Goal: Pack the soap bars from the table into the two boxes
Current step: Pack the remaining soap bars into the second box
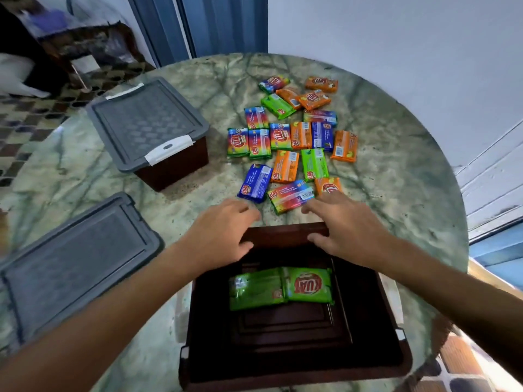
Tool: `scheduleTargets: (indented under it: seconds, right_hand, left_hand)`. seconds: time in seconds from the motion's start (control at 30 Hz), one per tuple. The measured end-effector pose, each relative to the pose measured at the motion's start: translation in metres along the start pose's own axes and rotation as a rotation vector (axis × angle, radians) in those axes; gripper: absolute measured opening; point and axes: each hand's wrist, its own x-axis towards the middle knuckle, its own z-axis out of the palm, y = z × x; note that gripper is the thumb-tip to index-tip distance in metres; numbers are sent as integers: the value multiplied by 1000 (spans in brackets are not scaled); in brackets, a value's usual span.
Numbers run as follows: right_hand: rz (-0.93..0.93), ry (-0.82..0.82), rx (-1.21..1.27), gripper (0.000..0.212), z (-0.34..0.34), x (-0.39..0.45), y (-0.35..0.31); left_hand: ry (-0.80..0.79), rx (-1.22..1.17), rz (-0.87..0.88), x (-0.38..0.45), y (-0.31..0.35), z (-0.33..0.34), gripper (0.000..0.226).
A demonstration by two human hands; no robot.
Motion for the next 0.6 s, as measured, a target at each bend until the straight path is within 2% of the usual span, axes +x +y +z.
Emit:
scheduleTargets:
  seconds: [0.07, 0.13, 0.17, 0.23, 0.33, 0.43, 0.53, 0.6]
  right_hand:
    - [101, -242, -42, 58, 3, 8, 12]
    - [130, -349, -64, 46, 9, 14, 16]
    - [122, -345, -59, 37, 11, 17, 17]
    - [116, -306, -43, 30, 14, 22, 21]
    - [146, -280, 0, 30, 10, 37, 32]
    - [147, -360, 37, 33, 9, 51, 40]
    - [189, -485, 276, 37, -3, 59, 56]
    - [264, -336, 455, 32, -6, 71, 73]
  left_hand:
    - [-233, -44, -95, 7, -13, 3, 44]
    - [-304, -89, -101, 14, -18, 8, 27]
    - [-301, -98, -94, 18, -20, 9, 20]
    - [-269, -74, -94, 26, -26, 10, 19]
    - [-226, -95, -131, 43, -34, 7, 22]
    - [-320, -115, -147, 61, -38, 3, 28]
    - [-438, -392, -173, 78, -37, -6, 40]
    - [-345, -541, -168, 97, -32, -4, 35]
